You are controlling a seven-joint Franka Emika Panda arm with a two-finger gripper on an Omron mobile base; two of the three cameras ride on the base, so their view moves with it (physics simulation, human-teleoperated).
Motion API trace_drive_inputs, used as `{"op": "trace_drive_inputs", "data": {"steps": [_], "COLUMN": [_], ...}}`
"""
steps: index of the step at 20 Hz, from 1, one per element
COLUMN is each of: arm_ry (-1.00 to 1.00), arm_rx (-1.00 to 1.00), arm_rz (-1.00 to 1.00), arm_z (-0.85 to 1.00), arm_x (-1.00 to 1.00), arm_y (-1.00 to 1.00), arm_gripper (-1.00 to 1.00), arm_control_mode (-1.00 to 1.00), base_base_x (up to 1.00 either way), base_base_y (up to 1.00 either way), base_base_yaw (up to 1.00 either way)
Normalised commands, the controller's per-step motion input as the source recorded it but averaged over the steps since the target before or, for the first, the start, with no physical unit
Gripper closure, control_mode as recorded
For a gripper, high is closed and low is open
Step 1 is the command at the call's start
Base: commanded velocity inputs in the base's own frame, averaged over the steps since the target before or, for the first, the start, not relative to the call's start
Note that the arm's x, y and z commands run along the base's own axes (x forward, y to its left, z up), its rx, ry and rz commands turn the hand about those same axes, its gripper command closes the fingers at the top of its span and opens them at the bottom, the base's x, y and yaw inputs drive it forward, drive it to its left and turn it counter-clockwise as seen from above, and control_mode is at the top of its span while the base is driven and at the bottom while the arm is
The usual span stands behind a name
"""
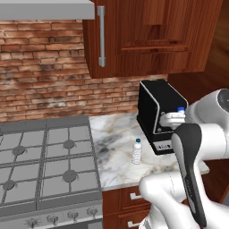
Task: Take the bottled waters from the counter and place them in the freezer to freeze. Close the freezer door after placing the bottles.
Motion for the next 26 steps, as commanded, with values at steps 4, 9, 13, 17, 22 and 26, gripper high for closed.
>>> {"op": "trace_drive_inputs", "data": {"steps": [4,9,13,17,22,26], "arm_ry": [-0.05,0.0,0.0,0.0,0.0,0.0], "arm_rx": [0.0,0.0,0.0,0.0,0.0,0.0], "arm_rz": [0.0,0.0,0.0,0.0,0.0,0.0], "arm_z": [0.0,0.0,0.0,0.0,0.0,0.0], "arm_x": [-0.25,0.0,0.0,0.0,0.0,0.0], "arm_y": [0.0,0.0,0.0,0.0,0.0,0.0], "arm_gripper": [1.0,1.0,1.0,1.0,1.0,1.0], "arm_control_mode": [-1.0,1.0,1.0,1.0,1.0,1.0], "base_base_x": [0.0,-0.56,-0.79,-0.86,-0.84,-0.84], "base_base_y": [0.0,0.0,0.0,0.0,0.0,0.0], "base_base_yaw": [0.0,-0.03,-0.05,0.0,-0.05,-0.06]}}
